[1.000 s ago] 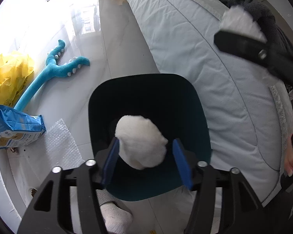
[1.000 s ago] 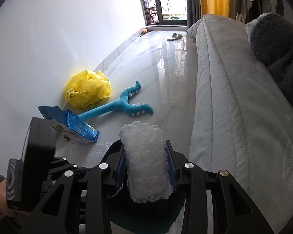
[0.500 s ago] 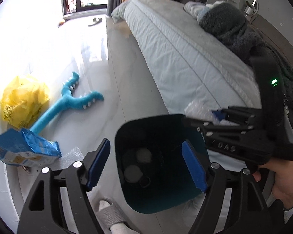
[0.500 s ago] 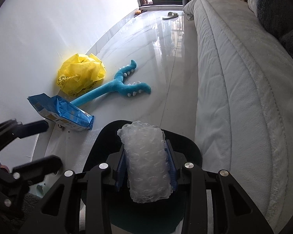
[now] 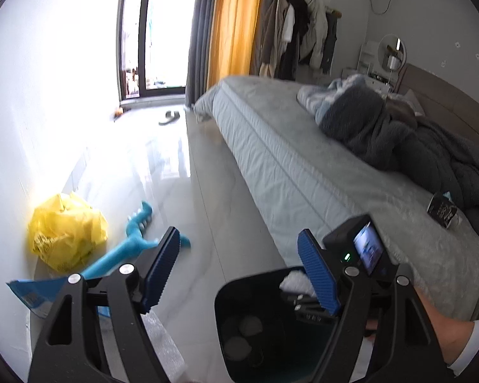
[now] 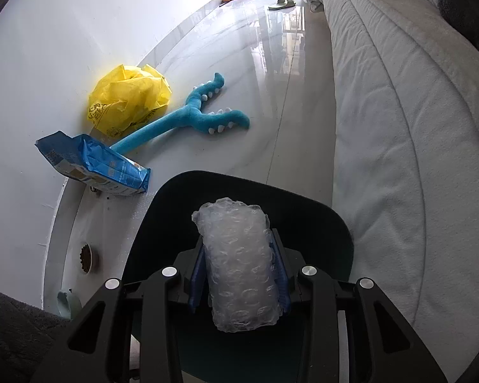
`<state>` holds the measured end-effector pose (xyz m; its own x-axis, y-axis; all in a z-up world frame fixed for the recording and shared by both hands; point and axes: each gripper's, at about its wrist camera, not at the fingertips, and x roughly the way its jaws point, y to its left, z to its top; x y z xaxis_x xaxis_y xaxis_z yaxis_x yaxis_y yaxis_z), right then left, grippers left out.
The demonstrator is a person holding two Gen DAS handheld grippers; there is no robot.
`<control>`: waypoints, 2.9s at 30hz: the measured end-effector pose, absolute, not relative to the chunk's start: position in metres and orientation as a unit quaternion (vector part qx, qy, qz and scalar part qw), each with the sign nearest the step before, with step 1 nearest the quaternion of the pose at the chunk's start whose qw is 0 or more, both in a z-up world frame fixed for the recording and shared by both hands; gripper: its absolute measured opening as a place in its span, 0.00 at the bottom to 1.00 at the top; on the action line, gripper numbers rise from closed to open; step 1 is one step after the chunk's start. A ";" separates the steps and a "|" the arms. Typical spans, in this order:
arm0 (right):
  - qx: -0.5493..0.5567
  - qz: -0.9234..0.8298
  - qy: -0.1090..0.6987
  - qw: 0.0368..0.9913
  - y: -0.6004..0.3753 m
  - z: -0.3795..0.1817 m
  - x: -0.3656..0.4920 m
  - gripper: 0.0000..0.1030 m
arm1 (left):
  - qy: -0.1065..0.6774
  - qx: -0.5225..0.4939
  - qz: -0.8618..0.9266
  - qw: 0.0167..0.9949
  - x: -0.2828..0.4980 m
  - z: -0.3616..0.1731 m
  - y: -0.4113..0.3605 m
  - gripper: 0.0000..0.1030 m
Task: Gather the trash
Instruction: 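Open the left tool over the bin while the right tool opens to drop the bubble wrap, then move both tools back to the tissue packs on the bed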
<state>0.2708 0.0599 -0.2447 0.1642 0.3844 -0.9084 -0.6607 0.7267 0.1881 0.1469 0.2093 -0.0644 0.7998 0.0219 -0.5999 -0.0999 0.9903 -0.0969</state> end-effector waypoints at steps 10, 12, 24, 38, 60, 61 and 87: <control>-0.157 0.351 0.571 0.725 0.068 -0.273 0.257 0.36 | 0.239 -0.030 0.031 0.970 0.130 -0.026 0.193 0.76; -0.160 0.354 0.575 0.720 0.069 -0.275 0.255 0.37 | 0.233 -0.033 0.027 0.971 0.128 -0.023 0.190 0.76; -0.179 0.376 0.572 0.707 0.066 -0.273 0.235 0.58 | 0.185 -0.038 0.016 0.982 0.122 0.004 0.170 0.76; -0.143 0.403 0.481 0.765 0.023 -0.196 0.230 0.62 | 0.172 -0.046 0.011 0.984 0.137 0.015 0.141 0.78; -0.091 0.341 0.361 0.863 -0.129 -0.106 0.258 0.67 | 0.194 -0.077 -0.040 0.977 0.179 0.006 0.064 0.93; -0.088 0.335 0.361 0.866 -0.135 -0.105 0.260 0.67 | 0.195 -0.078 -0.043 0.977 0.182 0.006 0.060 0.93; 0.038 0.194 0.374 0.906 -0.316 -0.095 0.333 0.71 | 0.235 -0.049 -0.130 0.962 0.238 -0.027 -0.043 0.93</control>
<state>0.3332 -0.3156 -0.0954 0.6452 0.3810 -0.6623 -0.3238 0.9215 0.2147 0.2382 -0.0430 -0.0271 0.8557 -0.2728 -0.4397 0.2270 0.9615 -0.1547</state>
